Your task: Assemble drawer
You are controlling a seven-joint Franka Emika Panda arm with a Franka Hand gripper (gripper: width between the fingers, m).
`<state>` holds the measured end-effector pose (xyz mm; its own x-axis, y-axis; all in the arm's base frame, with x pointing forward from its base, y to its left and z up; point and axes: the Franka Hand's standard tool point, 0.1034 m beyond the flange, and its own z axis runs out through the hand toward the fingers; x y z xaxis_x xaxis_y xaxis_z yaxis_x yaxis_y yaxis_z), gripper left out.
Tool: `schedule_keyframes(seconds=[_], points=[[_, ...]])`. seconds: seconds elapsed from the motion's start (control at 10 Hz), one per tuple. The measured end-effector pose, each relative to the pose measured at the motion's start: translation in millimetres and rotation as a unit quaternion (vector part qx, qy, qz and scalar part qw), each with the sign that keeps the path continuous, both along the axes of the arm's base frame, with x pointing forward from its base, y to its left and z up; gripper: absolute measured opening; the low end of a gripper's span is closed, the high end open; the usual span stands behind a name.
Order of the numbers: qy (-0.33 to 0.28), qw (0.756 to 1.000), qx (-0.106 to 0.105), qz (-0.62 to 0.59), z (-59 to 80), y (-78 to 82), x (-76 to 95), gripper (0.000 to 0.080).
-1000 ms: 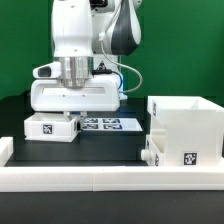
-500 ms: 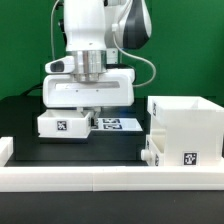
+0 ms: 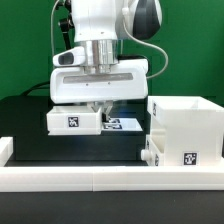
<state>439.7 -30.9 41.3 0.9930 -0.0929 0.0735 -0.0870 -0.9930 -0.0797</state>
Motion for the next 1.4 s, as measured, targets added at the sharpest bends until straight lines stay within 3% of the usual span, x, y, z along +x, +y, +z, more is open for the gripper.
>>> schedule_keyframes(seconds=[0.2,0.5,0.8,1.1,1.4], points=[[-0.003,0.999,-0.006,0.049,-0.9,-1.0,-0.5,0.0042],[-0.011,0.968,-0.027,0.248,-2.1,-8.3,8.1,0.0042],[-0.009,0.922,-0.037,0.385,5.2,-14.6,24.0,0.0042],[-0.012,0.880,-0.042,0.472,3.0,-15.2,21.5,0.0042],[-0.002,0.796,-0.046,0.603,9.9,-14.3,36.2,0.0042]])
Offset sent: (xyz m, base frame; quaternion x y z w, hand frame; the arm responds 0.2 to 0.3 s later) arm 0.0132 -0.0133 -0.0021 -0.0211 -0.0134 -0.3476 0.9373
